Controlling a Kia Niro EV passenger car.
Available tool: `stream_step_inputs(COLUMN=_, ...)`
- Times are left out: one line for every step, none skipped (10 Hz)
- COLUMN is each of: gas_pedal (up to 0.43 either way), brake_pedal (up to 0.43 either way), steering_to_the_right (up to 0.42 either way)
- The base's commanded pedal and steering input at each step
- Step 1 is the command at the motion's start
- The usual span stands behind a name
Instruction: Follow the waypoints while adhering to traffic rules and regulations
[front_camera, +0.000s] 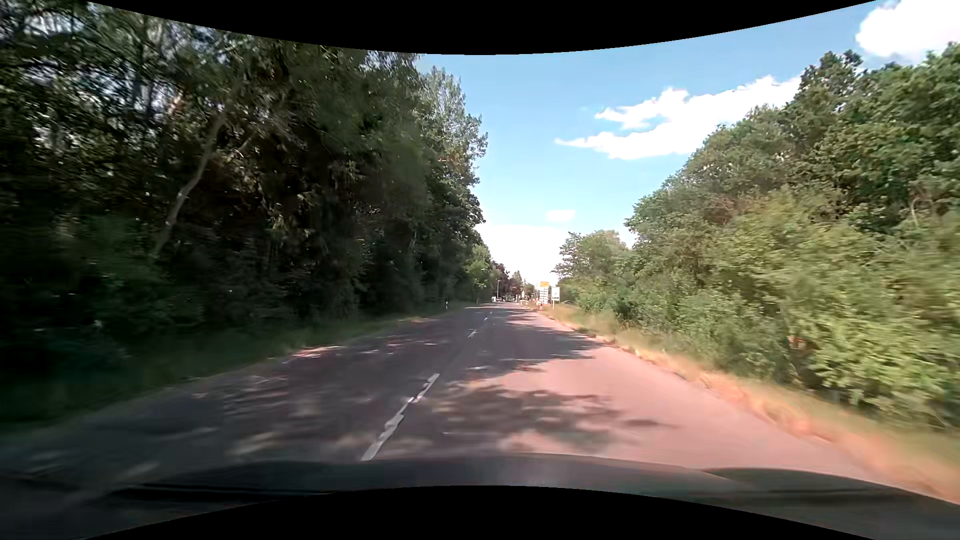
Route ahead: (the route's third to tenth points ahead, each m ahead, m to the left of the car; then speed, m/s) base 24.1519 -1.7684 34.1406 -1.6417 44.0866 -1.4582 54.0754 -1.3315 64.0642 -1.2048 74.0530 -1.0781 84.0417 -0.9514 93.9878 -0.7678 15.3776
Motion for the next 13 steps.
stream_step_inputs(gas_pedal=0.0, brake_pedal=0.0, steering_to_the_right=0.003)
stream_step_inputs(gas_pedal=0.0, brake_pedal=0.0, steering_to_the_right=0.003)
stream_step_inputs(gas_pedal=0.0, brake_pedal=0.0, steering_to_the_right=0.003)
stream_step_inputs(gas_pedal=0.0, brake_pedal=0.0, steering_to_the_right=0.003)
stream_step_inputs(gas_pedal=0.0, brake_pedal=0.0, steering_to_the_right=0.003)
stream_step_inputs(gas_pedal=0.0, brake_pedal=0.0, steering_to_the_right=0.003)
stream_step_inputs(gas_pedal=0.0, brake_pedal=0.0, steering_to_the_right=0.003)
stream_step_inputs(gas_pedal=0.0, brake_pedal=0.0, steering_to_the_right=0.003)
stream_step_inputs(gas_pedal=0.0, brake_pedal=0.006, steering_to_the_right=0.003)
stream_step_inputs(gas_pedal=0.0, brake_pedal=0.012, steering_to_the_right=0.003)
stream_step_inputs(gas_pedal=0.0, brake_pedal=0.024, steering_to_the_right=0.003)
stream_step_inputs(gas_pedal=0.0, brake_pedal=0.037, steering_to_the_right=0.003)
stream_step_inputs(gas_pedal=0.0, brake_pedal=0.049, steering_to_the_right=0.003)
